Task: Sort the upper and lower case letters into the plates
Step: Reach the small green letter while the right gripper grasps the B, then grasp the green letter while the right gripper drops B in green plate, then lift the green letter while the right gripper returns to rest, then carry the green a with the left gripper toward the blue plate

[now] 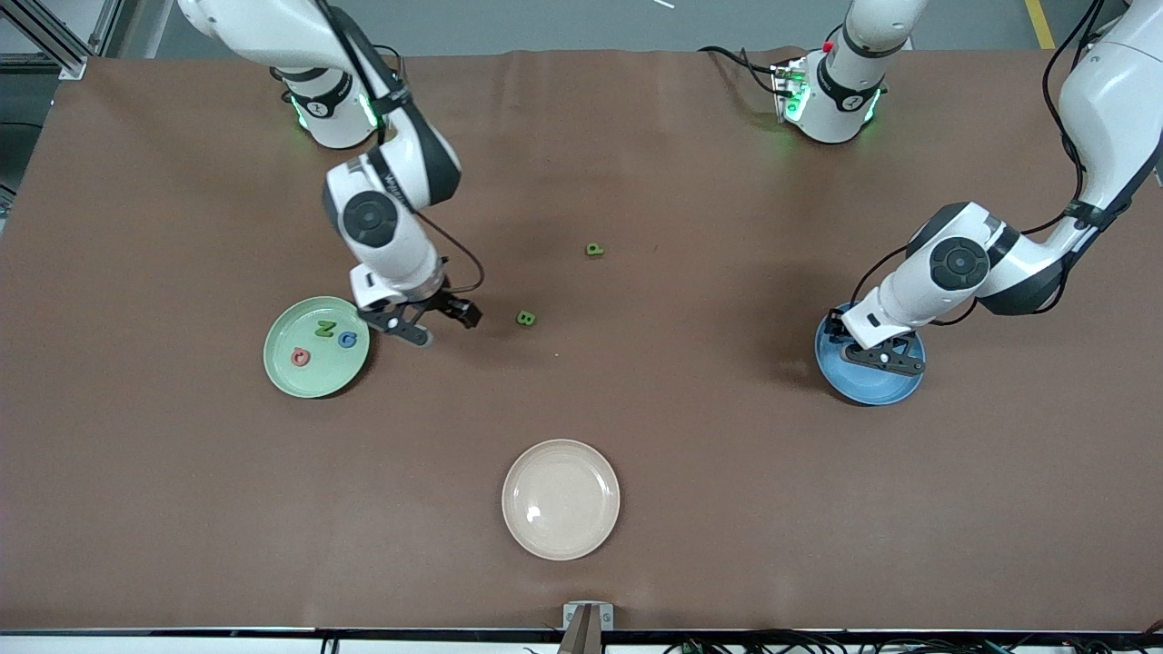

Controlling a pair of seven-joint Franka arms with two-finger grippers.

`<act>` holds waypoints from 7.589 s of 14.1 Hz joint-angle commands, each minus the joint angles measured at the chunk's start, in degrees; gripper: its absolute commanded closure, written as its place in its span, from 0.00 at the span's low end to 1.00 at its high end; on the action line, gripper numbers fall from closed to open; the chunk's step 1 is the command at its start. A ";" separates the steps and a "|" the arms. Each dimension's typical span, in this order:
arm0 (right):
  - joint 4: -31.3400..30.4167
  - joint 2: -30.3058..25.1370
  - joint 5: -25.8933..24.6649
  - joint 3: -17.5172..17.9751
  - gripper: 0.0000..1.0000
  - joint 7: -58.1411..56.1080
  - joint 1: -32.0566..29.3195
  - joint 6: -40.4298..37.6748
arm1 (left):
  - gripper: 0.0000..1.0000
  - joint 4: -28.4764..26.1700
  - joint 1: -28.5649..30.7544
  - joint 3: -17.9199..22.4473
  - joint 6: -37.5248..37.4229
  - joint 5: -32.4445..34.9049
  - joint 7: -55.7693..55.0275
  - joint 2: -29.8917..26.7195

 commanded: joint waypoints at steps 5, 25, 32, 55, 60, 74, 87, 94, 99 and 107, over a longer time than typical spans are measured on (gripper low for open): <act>8.77 11.82 -0.32 -0.89 0.00 13.12 8.97 2.85 | 0.00 -0.64 -3.83 -11.62 -4.34 -5.83 -11.47 -1.06; 8.51 14.02 -4.63 -0.89 0.64 12.68 9.95 7.77 | 0.00 14.21 -54.99 2.33 -9.55 -13.24 -57.73 -0.10; 7.81 9.21 -4.63 -1.24 1.00 5.51 3.20 0.95 | 0.00 14.39 -57.63 3.91 -5.24 -13.24 -60.01 0.34; -0.10 4.17 -2.26 -0.89 0.96 -42.16 -27.67 -1.11 | 0.15 14.30 -70.65 16.13 4.61 -11.75 -65.90 0.78; 0.42 4.09 -1.82 -0.80 0.00 -42.25 -27.41 -1.72 | 0.30 14.30 -70.65 16.40 4.79 -11.49 -65.90 0.87; 33.45 0.83 -2.87 -1.33 0.00 -50.14 -32.05 -48.81 | 0.59 14.30 -71.53 18.42 7.16 -11.13 -65.90 0.78; 47.01 1.10 -5.95 -1.06 0.00 -50.25 -33.74 -59.46 | 0.85 14.21 -65.40 11.24 -0.73 -11.84 -65.47 -4.93; 47.01 -0.22 -4.89 -0.71 0.00 -50.33 -33.91 -61.65 | 0.86 13.51 -42.73 -6.70 -12.60 -13.15 -50.20 -4.40; 40.80 -7.49 -1.20 -0.89 0.00 -50.42 -34.00 -58.52 | 0.86 13.07 -25.15 -17.25 -25.41 -15.53 -30.43 -4.31; 29.17 -17.09 -1.11 -1.06 0.00 -50.51 -33.91 -53.75 | 0.88 13.07 -6.67 -16.84 -24.67 -11.41 -7.58 -3.53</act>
